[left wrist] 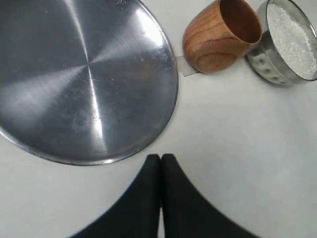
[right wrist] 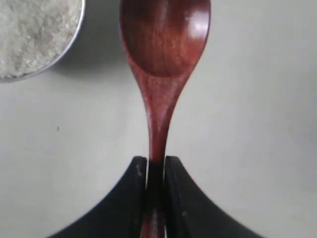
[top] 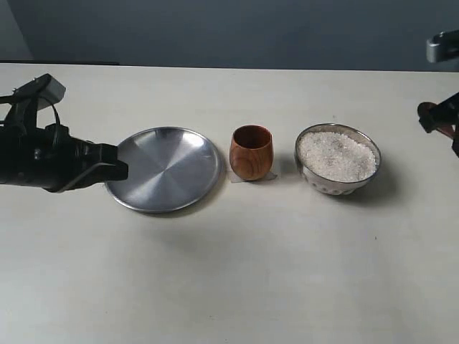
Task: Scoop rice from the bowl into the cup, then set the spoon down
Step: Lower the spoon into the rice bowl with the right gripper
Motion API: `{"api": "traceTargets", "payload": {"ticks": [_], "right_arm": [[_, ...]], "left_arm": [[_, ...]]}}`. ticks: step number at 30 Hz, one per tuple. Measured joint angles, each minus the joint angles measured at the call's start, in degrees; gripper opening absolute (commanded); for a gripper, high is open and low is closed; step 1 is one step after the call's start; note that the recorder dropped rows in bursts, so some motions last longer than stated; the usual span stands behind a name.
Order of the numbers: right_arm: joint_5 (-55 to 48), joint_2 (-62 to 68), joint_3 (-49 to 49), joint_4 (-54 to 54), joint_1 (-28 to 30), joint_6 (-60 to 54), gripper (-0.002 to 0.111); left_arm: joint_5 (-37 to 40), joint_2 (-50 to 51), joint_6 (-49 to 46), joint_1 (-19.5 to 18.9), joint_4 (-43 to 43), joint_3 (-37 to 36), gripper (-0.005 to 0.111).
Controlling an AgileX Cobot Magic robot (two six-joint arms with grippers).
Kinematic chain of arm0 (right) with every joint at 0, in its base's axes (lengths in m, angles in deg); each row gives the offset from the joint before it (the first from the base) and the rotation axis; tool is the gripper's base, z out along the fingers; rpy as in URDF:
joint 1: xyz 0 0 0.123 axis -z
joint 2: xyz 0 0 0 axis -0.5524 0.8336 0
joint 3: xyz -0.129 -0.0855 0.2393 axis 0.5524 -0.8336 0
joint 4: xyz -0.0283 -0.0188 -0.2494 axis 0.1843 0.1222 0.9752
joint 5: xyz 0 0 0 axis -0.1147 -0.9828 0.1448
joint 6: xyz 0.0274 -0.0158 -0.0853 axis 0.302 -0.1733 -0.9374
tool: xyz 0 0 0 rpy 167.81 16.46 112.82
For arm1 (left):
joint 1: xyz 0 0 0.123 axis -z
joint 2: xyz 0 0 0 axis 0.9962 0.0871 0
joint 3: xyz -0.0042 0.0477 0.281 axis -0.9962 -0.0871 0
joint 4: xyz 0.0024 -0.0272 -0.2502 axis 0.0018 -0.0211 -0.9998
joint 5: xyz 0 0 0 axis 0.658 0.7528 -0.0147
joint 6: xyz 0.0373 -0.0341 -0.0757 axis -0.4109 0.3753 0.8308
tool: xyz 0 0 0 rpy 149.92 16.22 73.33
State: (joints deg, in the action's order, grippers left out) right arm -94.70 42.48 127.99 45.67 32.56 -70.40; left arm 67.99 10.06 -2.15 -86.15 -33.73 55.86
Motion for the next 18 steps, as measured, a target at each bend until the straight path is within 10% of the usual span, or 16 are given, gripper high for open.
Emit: {"api": "traceTargets", "payload": {"ticks": [18], "right_arm": [[-3.31,19.78,12.46,20.45,-19.60,5.93,-0.001]], "left_arm": [[0.45,0.00,0.01,0.00,0.00,0.00,0.000]]}}
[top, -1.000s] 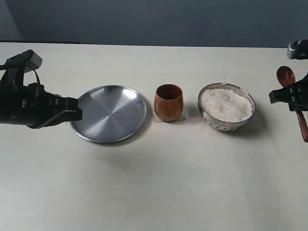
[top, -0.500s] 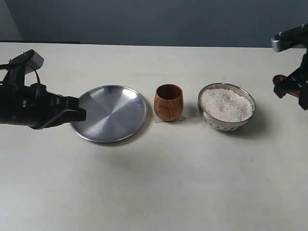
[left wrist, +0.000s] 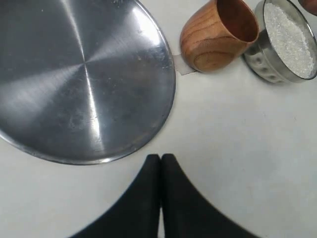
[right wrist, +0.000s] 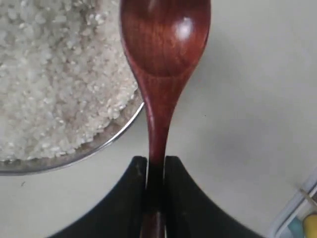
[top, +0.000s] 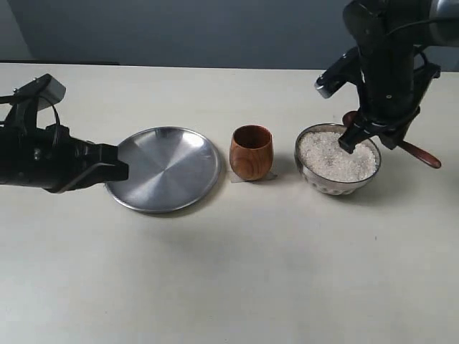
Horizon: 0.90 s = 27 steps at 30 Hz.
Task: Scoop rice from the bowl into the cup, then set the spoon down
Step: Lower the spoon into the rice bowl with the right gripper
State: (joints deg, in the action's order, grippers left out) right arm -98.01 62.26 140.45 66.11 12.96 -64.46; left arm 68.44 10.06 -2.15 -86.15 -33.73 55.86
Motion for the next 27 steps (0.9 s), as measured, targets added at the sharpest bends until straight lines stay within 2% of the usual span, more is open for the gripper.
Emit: {"api": "traceTargets", "payload": {"ticks": [14,27], "right_arm": [[-0.10,1.54,0.10,4.28,-7.31,1.09,-0.001],[-0.20,0.36,-4.81,6.19,-7.60,2.74,-0.001]], "left_arm": [[1.70,0.10,0.00,0.00,0.10,0.00,0.000],[2.02,0.10,0.00,0.00,0.15,0.00,0.000]]}}
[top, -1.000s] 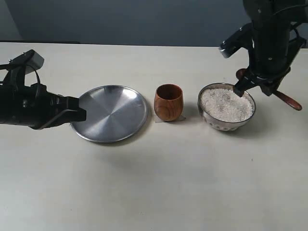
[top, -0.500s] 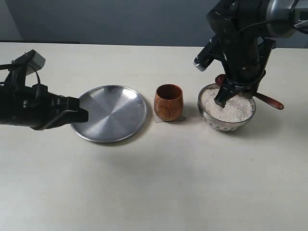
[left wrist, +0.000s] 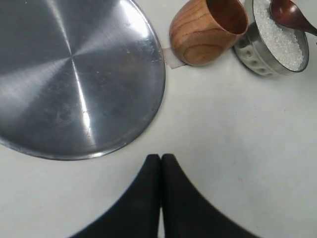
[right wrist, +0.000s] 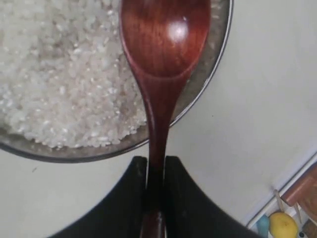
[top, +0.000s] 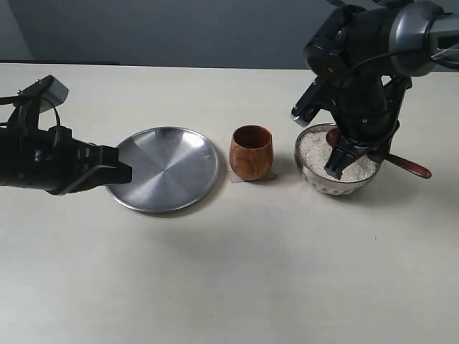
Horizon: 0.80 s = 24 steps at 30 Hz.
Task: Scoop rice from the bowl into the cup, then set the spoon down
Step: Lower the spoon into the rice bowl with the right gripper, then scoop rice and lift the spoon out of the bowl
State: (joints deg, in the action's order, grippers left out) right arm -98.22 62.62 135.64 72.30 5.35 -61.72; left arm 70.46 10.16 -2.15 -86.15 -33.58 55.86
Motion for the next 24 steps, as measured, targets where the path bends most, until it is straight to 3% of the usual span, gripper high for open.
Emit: {"api": "traceTargets", "payload": {"ticks": [24], "right_arm": [[-0.92,2.06,-2.46,-3.81,0.00,0.11,-0.001]], "left_arm": [[0.00,0.00,0.00,0.00,0.00,0.00,0.000]]}}
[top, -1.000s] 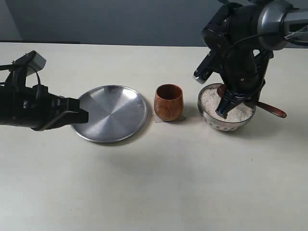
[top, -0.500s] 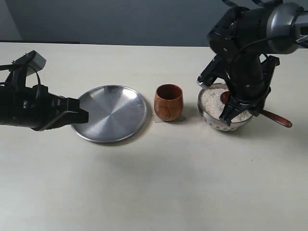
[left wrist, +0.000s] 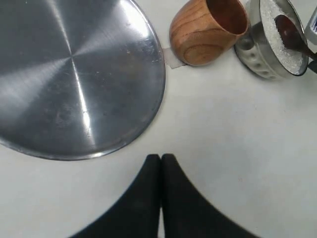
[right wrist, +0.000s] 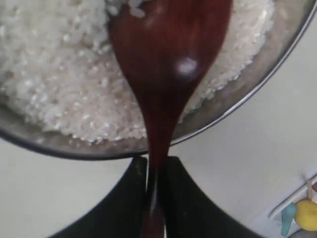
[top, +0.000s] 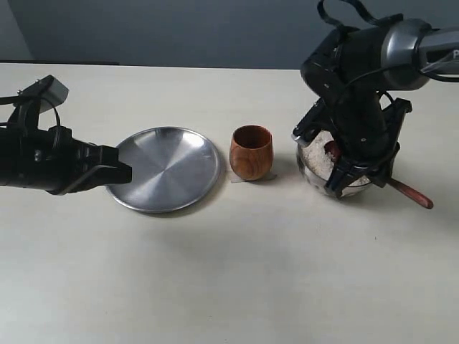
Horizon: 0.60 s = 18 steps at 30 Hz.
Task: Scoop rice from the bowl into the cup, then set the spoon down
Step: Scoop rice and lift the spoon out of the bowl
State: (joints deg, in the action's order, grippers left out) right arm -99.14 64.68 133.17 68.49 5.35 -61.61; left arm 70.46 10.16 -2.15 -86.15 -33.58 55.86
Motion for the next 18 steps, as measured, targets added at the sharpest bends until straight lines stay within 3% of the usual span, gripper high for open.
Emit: {"api": "traceTargets", "payload": {"ticks": [18], "right_arm": [[0.54,-2.95,-0.07,2.16,0.00,2.31,-0.001]], "left_arm": [[0.00,0.00,0.00,0.00,0.00,0.00,0.000]]}}
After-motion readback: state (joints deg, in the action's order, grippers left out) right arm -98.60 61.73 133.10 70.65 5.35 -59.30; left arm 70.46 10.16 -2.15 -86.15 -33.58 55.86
